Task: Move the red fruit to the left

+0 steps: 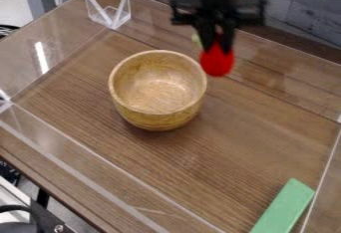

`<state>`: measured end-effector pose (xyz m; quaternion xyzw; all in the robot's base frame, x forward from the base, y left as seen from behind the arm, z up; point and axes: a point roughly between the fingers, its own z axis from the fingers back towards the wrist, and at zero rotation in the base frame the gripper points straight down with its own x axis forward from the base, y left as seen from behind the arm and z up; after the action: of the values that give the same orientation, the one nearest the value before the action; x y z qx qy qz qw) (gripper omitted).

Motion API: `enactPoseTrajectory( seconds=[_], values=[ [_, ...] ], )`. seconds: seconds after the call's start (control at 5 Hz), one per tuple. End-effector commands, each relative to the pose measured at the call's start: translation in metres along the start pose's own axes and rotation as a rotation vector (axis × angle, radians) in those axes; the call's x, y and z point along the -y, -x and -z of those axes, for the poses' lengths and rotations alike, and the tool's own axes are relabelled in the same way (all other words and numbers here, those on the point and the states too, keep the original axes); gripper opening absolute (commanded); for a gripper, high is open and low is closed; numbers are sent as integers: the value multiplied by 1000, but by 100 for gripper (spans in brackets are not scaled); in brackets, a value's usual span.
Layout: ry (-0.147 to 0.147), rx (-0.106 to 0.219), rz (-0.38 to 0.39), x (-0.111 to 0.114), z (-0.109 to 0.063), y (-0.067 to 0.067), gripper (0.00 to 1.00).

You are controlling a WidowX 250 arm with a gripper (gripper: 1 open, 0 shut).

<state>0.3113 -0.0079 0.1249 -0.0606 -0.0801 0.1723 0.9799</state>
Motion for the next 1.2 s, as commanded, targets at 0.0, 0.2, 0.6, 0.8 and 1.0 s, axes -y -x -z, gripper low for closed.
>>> enactPoseTrajectory(
  seconds=[0.0,0.2,0.6,0.8,1.0],
  values=[
    [4,90,-5,-28,-29,-24,0],
    [-13,106,-2,-62,-34,-40,0],
    [-50,114,39,-107,-18,-74,0],
    [-58,108,78,-116,0,-91,0],
    [-68,103,89,-123,5,-94,0]
  ],
)
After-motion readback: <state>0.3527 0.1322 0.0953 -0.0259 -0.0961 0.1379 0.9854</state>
